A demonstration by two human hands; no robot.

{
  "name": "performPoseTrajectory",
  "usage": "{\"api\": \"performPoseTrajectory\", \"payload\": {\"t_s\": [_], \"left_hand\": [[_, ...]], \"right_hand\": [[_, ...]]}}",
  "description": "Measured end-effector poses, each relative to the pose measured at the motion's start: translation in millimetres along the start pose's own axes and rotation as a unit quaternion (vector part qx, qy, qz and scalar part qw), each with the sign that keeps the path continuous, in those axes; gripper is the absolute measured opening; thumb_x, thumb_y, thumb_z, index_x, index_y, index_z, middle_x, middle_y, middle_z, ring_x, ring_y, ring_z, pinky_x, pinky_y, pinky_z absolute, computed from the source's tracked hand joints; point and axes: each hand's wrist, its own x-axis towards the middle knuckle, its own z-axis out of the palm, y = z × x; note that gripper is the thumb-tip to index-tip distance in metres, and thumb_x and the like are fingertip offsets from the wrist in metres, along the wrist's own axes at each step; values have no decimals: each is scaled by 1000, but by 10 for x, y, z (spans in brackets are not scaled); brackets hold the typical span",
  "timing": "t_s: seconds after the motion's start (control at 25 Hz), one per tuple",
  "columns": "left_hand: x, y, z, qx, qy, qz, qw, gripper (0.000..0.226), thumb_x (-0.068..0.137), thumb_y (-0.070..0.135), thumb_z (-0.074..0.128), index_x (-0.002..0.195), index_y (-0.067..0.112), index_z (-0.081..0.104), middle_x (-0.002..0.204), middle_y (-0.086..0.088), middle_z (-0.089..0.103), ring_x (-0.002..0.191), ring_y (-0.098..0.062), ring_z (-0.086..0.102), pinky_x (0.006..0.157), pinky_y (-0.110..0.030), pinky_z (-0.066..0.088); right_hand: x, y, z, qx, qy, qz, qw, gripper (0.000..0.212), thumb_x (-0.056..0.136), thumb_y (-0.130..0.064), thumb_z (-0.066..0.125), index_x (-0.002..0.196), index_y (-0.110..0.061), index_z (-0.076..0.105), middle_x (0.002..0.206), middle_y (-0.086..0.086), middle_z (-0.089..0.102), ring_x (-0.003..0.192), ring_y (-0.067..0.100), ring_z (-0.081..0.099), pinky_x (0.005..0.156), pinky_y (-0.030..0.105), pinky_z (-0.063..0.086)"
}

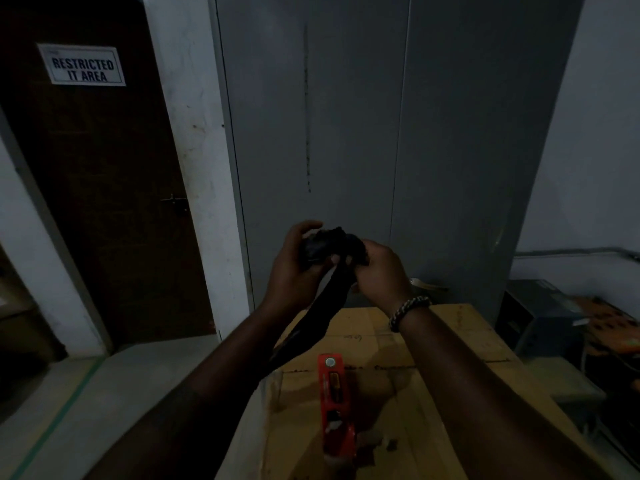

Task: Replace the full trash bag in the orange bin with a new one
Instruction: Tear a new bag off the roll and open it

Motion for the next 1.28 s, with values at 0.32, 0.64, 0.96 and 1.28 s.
{"api": "performPoseTrajectory", "payload": {"t_s": [0.32, 0.64, 0.96, 1.28], "left_hand": [[127, 81, -45, -148, -22, -78, 986, 50, 87, 43, 70, 114, 1, 68, 103, -15, 71, 96, -29, 69, 83, -44, 56], [145, 128, -48, -393, -61, -194, 897, 49, 95, 28, 52, 135, 1, 56, 140, -18, 57, 134, -36, 51, 114, -49, 39], [93, 117, 71, -220, -46, -136, 965, 42, 96, -6, 50, 125, 20, 65, 115, -5, 65, 99, -24, 63, 80, -35, 54], [32, 84, 60, -212, -114, -140, 961, 60, 90, -17, 37, 135, 19, 57, 122, -11, 61, 85, -21, 62, 66, -31, 51]], "right_hand": [[4, 112, -52, -126, 1, -16, 992, 13, 91, -15, 62, 79, -11, 67, 75, 5, 68, 71, 22, 65, 61, 34, 55], [-46, 205, -79, -198, -73, -24, 977, 16, 93, -17, 62, 97, -8, 75, 100, 7, 73, 91, 27, 68, 74, 30, 53], [-176, 98, -69, -112, -127, -12, 986, 12, 85, -19, 67, 96, -18, 72, 91, 0, 71, 81, 16, 66, 62, 27, 50], [-27, -184, -219, 185, -26, -4, 982, 33, 89, 0, 56, 112, -24, 57, 114, 1, 65, 97, 20, 69, 84, 47, 60]]}}
